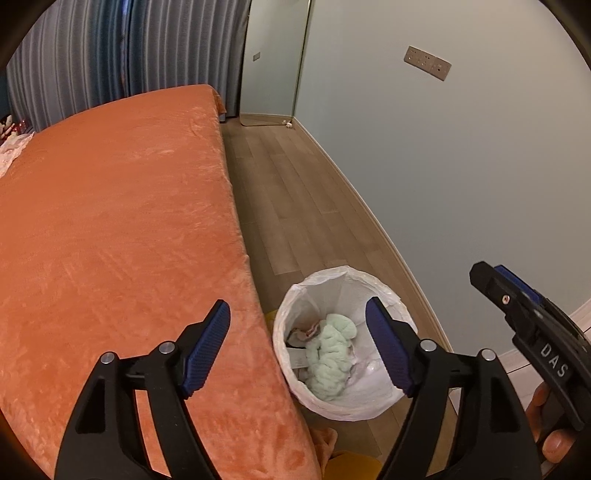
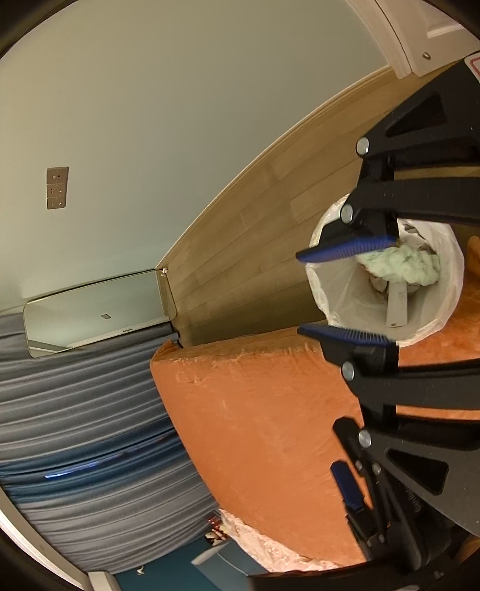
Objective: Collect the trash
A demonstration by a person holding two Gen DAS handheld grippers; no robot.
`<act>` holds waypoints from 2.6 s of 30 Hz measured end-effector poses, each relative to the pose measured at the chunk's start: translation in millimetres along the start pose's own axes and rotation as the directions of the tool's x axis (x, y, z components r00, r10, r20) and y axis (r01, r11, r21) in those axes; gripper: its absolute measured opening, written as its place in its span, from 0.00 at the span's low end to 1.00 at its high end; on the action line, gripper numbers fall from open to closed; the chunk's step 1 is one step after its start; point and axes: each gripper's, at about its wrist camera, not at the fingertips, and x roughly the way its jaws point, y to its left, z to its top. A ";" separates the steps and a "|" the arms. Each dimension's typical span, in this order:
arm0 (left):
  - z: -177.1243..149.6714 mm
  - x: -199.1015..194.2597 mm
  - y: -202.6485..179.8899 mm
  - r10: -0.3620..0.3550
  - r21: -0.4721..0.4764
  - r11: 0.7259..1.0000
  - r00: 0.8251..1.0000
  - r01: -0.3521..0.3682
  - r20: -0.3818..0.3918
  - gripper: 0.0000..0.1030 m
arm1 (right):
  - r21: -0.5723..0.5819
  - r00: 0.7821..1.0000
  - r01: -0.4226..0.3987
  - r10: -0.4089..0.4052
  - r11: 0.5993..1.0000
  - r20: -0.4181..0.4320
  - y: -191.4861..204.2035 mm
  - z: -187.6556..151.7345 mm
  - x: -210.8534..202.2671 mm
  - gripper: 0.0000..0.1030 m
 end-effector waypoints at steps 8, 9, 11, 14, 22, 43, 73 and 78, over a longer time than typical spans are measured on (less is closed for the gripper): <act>-14.0 -10.7 17.6 0.072 0.013 0.997 0.997 -0.073 0.011 0.79 | -0.064 0.999 0.040 -0.041 0.997 -0.015 11.6 -18.4 -7.2 0.59; -16.3 -13.1 19.3 0.079 0.014 0.997 0.997 -0.079 0.018 0.80 | -0.071 0.999 0.044 -0.045 0.997 -0.015 12.8 -22.2 -9.6 0.62; -21.1 -16.4 22.7 0.090 0.014 0.996 0.996 -0.090 0.018 0.82 | -0.081 0.998 0.056 -0.057 0.995 -0.017 14.5 -28.1 -13.0 0.64; -29.2 -20.3 26.5 0.105 0.014 0.994 0.994 -0.105 0.012 0.85 | -0.091 0.997 0.068 -0.070 0.993 -0.022 14.6 -33.6 -16.0 0.71; -51.8 -31.0 31.4 0.149 0.005 0.989 0.989 -0.149 0.015 0.90 | -0.129 0.991 0.125 -0.129 0.984 -0.023 17.7 -60.5 -30.2 0.81; -107.6 -30.4 25.9 0.219 0.048 0.975 0.975 -0.217 -0.030 0.91 | -0.107 0.980 0.178 -0.186 0.978 -0.069 14.1 -115.4 -37.5 0.93; -111.1 -32.8 25.2 0.249 0.015 0.969 0.969 -0.248 -0.013 0.91 | -0.149 0.974 0.203 -0.215 0.968 -0.072 24.8 -125.9 -37.7 0.93; -112.1 -32.4 24.2 0.256 0.022 0.966 0.967 -0.256 -0.013 0.91 | -0.154 0.973 0.207 -0.220 0.966 -0.072 26.0 -129.0 -37.4 0.93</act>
